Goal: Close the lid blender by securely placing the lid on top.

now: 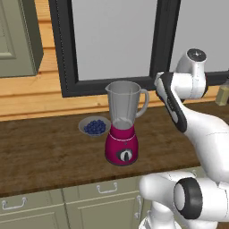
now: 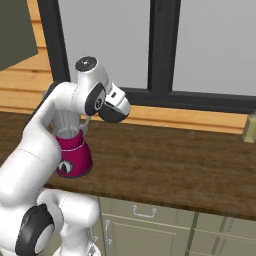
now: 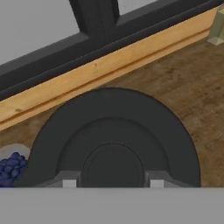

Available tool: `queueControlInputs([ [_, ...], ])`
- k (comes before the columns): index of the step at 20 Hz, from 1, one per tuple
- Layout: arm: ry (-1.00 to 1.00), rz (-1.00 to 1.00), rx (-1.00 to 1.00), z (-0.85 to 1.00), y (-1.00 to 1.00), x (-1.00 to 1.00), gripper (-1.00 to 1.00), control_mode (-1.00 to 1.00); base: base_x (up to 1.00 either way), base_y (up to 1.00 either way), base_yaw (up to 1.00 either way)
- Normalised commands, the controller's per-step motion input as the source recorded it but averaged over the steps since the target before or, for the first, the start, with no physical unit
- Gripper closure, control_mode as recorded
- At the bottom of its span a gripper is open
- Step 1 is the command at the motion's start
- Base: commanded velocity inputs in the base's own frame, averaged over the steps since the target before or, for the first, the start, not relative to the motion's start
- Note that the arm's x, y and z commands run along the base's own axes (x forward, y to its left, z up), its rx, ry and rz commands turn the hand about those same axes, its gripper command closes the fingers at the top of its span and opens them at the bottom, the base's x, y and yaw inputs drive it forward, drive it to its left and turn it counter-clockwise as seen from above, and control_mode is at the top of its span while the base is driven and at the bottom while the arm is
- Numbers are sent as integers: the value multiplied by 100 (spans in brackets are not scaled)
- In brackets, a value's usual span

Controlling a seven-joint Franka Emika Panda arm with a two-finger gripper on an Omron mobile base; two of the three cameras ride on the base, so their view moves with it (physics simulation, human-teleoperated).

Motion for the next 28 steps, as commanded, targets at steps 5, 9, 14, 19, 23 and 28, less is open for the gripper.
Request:
queueControlInputs([
  [5,-4,0,-4,100,71,15,100,-100,0,0,0],
  [9,0,0,1,95,30,1,100,-100,0,0,0],
  [14,0,2,13,59,13,0,100,-100,0,0,0],
  [19,-1,5,4,-9,57,5,100,-100,0,0,0],
  [23,3,7,0,-5,76,38,100,-100,0,0,0],
  [28,10,9,1,0,56,39,100,-100,0,0,0],
])
